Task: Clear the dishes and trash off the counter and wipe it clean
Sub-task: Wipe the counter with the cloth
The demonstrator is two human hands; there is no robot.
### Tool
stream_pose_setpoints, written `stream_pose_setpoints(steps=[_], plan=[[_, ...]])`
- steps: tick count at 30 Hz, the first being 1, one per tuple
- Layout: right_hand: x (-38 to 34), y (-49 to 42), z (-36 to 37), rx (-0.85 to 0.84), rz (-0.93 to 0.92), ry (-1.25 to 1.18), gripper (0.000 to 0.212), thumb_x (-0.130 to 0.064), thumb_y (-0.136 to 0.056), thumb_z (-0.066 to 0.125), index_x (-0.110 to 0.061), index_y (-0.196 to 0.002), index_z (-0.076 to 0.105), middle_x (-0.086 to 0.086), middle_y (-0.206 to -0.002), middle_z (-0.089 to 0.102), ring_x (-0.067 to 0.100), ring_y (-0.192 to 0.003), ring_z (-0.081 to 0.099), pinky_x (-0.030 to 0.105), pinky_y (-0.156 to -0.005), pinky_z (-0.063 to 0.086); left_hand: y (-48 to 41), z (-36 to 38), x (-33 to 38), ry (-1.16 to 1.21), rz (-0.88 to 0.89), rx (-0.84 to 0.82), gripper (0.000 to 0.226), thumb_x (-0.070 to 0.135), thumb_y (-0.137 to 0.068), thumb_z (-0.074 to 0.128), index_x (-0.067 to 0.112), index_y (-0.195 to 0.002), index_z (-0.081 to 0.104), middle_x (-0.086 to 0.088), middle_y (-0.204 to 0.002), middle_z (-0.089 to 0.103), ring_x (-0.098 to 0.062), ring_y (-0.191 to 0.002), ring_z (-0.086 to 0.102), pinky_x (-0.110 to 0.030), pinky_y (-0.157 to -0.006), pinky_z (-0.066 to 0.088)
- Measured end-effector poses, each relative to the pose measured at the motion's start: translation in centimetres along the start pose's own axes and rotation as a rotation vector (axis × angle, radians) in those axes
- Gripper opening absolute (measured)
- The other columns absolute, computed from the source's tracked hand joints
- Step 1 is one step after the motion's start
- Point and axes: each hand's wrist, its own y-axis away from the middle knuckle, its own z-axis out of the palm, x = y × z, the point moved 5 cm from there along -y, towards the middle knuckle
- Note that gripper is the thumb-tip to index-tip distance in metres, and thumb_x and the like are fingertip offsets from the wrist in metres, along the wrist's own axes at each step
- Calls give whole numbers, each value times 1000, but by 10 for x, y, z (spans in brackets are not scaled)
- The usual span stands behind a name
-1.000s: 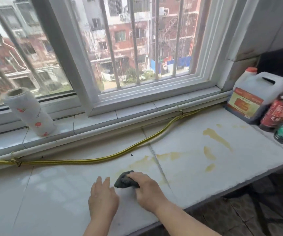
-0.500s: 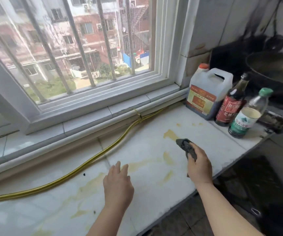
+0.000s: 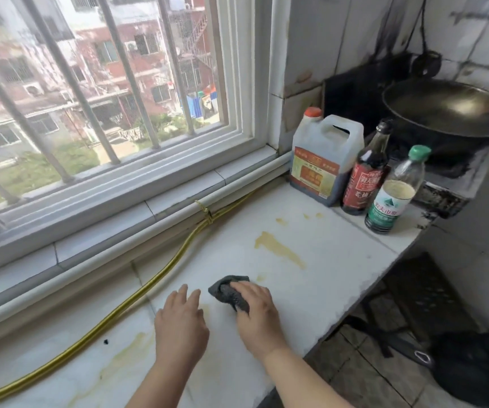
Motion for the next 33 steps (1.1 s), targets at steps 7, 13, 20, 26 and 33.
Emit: stream_pose_setpoints(steps=[7, 13, 20, 26, 33], plan=[[105, -38, -142, 360, 292, 157, 48, -6, -89, 58, -12, -136, 50, 7, -141, 49, 26, -130, 38, 33, -110, 30, -37, 8, 28, -13, 33, -20, 46, 25, -100, 33, 25, -146, 30, 0, -158, 19, -18, -146, 16, -35, -115, 23], [130, -48, -124, 177, 385, 518, 61, -39, -93, 51, -20, -148, 31, 9, -157, 22, 28, -146, 11, 43, -117, 12, -59, 14, 43, -40, 42, -29, 45, 25, -99, 32, 24, -144, 32, 1, -157, 20, -18, -144, 17, -35, -112, 26], [71, -62, -60, 131, -94, 234, 56, -10, -61, 64, -20, -116, 65, -1, -117, 65, 15, -112, 52, 30, -92, 51, -88, 16, 55, -81, 45, -33, 35, 18, -93, 37, 21, -127, 45, 1, -137, 41, -19, -130, 35, -35, -98, 38], [121, -98, -137, 383, 133, 164, 45, -2, -82, 60, -4, -128, 58, 16, -131, 57, 34, -123, 50, 36, -106, 35, -112, 11, 73, -50, 71, -54, 28, 11, -90, 38, 17, -115, 48, 2, -129, 41, -19, -124, 37, -30, -84, 44], [151, -146, -139, 241, 388, 445, 60, -29, -95, 51, -13, -148, 29, 11, -156, 23, 27, -146, 13, 35, -118, 9, -126, 19, 73, -78, 108, -107, 16, 15, -94, 37, 17, -98, 53, 3, -95, 37, -18, -104, 44, -32, -69, 47]])
